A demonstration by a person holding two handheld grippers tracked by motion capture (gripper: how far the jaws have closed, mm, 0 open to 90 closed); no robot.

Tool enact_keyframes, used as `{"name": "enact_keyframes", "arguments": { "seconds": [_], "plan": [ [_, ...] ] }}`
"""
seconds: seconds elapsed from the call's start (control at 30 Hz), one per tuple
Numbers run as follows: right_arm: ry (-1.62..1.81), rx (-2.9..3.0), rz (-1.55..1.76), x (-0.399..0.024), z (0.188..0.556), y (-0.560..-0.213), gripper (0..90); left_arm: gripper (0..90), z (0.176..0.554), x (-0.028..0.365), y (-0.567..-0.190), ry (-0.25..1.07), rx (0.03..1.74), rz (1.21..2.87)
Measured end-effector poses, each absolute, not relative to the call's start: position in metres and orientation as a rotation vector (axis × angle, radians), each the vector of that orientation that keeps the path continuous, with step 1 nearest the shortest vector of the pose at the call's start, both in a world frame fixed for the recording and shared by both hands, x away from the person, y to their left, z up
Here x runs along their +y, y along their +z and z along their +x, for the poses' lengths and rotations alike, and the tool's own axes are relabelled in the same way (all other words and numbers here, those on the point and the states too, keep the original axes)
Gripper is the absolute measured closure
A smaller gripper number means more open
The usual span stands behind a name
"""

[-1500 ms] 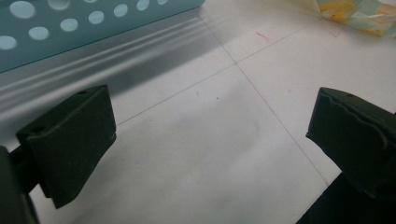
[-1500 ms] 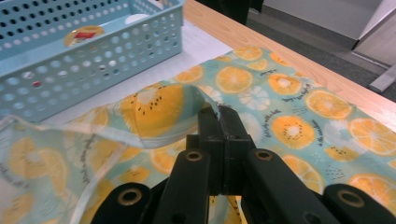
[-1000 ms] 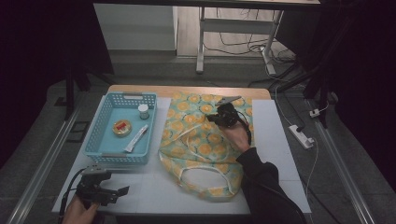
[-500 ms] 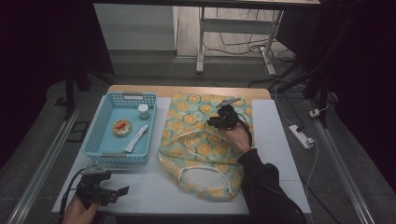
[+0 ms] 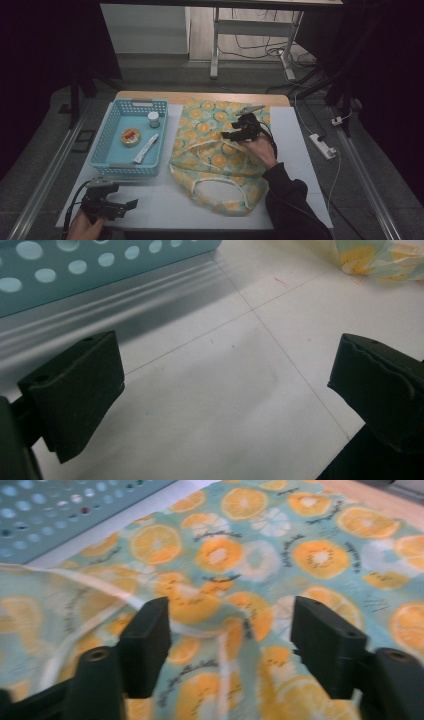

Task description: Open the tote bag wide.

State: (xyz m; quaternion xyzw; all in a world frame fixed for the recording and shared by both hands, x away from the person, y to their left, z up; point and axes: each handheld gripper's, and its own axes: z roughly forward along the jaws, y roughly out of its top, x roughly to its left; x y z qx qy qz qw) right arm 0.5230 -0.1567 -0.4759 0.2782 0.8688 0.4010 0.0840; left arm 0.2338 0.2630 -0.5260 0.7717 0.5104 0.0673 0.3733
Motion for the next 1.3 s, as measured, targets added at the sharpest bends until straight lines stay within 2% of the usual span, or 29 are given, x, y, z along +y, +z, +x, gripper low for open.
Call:
{"name": "enact_keyframes", "arguments": {
  "seconds": [0.03, 0.07, 0.13, 0.27, 0.63, 0.83, 1.3],
  "plan": [
    [1.201, 2.591, 0.828, -0.157, 0.520, -0.475, 24.8, 0.9, 0.234, 0.263, -0.526, 0.173, 1.305, 1.976],
    [1.202, 2.592, 0.823, -0.157, 0.515, -0.473, 16.5, 0.9, 0.234, 0.263, -0.526, 0.173, 1.306, 1.975],
    [1.195, 2.590, 0.820, -0.157, 0.513, -0.472, 13.5, 0.9, 0.234, 0.263, -0.526, 0.172, 1.307, 1.972],
    [1.177, 2.587, 0.793, -0.154, 0.497, -0.468, 1.3, 0.9, 0.234, 0.264, -0.526, 0.171, 1.308, 1.969],
    [1.151, 2.684, 0.738, -0.149, 0.463, -0.472, 0.0, 0.9, 0.233, 0.264, -0.526, 0.170, 1.307, 1.964],
    [1.066, 2.739, 0.708, -0.145, 0.447, -0.491, 0.0, 0.8, 0.233, 0.264, -0.526, 0.170, 1.304, 1.961],
    [0.920, 2.791, 0.655, -0.138, 0.438, -0.528, 0.0, 0.8, 0.233, 0.264, -0.526, 0.170, 1.303, 1.961]
  ]
}}
